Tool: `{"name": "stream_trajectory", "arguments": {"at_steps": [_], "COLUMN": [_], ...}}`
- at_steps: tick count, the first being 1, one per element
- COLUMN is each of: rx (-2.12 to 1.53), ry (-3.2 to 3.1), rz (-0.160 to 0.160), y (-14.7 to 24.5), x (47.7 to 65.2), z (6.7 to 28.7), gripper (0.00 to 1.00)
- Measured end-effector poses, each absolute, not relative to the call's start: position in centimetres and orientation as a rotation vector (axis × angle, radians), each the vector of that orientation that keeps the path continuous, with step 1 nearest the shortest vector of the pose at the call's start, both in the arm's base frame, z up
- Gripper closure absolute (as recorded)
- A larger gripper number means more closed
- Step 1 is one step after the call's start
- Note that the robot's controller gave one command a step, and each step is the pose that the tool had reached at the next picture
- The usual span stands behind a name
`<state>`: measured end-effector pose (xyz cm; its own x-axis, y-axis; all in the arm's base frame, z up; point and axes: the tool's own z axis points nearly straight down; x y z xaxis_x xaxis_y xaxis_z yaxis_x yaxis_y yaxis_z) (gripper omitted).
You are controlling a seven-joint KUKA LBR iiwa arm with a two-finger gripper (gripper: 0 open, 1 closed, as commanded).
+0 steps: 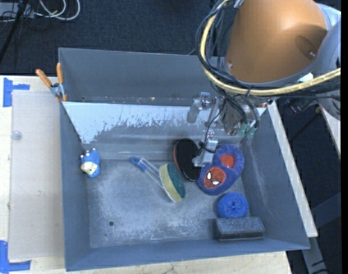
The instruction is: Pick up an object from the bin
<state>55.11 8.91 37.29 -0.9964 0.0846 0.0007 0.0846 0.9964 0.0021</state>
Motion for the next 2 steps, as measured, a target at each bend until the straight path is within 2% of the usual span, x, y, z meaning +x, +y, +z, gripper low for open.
{"name": "stream_trajectory", "arguments": {"at_steps": [1,2], "rx": [-0.060,0.237], "ry": [-3.134,-3.134], "rz": [-0.001,0.000], "y": [9.0,6.8], "x": [55.6,55.0], "z": [37.6,40.6], "gripper": [0.00,0.00]}}
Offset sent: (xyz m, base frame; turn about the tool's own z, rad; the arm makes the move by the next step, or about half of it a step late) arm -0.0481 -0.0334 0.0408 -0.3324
